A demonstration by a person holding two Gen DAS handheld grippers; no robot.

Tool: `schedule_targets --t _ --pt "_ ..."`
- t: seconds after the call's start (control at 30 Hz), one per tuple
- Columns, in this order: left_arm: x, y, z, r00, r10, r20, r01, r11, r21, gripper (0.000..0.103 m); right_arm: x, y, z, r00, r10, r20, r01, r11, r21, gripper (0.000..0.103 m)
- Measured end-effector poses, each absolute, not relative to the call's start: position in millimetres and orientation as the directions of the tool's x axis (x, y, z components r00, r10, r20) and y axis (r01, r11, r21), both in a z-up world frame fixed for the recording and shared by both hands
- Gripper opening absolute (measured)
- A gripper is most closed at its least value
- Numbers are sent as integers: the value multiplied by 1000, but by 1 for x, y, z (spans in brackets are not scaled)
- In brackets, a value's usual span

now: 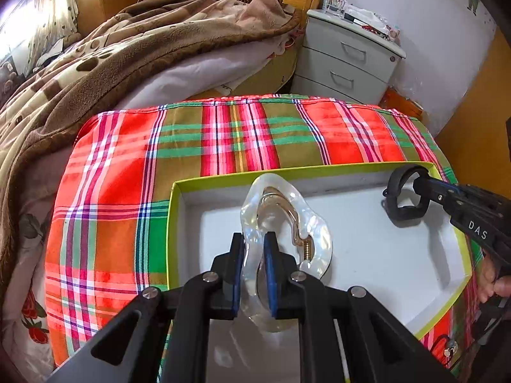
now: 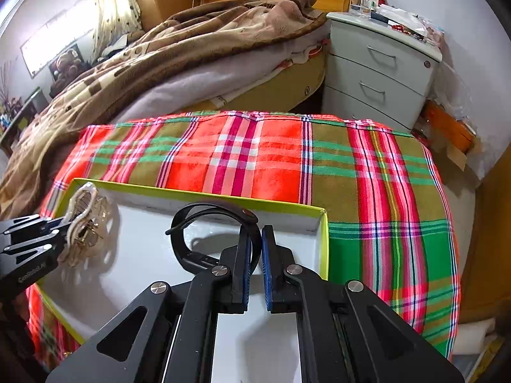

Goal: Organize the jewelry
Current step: 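Carry the bangle and band into the yellow box and open both tools, then move both open tools back over the jewelry pile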

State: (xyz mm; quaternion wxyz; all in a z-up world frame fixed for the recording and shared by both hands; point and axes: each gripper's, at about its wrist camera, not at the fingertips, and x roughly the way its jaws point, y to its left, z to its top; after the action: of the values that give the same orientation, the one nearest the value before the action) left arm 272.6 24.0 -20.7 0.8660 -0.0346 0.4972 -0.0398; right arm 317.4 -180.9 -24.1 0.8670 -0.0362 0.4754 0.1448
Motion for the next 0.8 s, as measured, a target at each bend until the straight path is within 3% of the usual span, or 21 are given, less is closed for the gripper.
schedule_targets --t 0.17,0.47,0.8 --pt "275 26 -23 487 -110 -866 28 993 -111 16 319 -182 -24 509 212 -834 -280 957 72 7" --pt "266 33 -11 516 -131 -847 20 990 -141 39 306 -184 -8 558 249 -792 -271 956 109 15" --pt "226 38 24 583 -206 -786 67 976 -206 41 260 -195 24 627 304 -717 -276 948 160 22"
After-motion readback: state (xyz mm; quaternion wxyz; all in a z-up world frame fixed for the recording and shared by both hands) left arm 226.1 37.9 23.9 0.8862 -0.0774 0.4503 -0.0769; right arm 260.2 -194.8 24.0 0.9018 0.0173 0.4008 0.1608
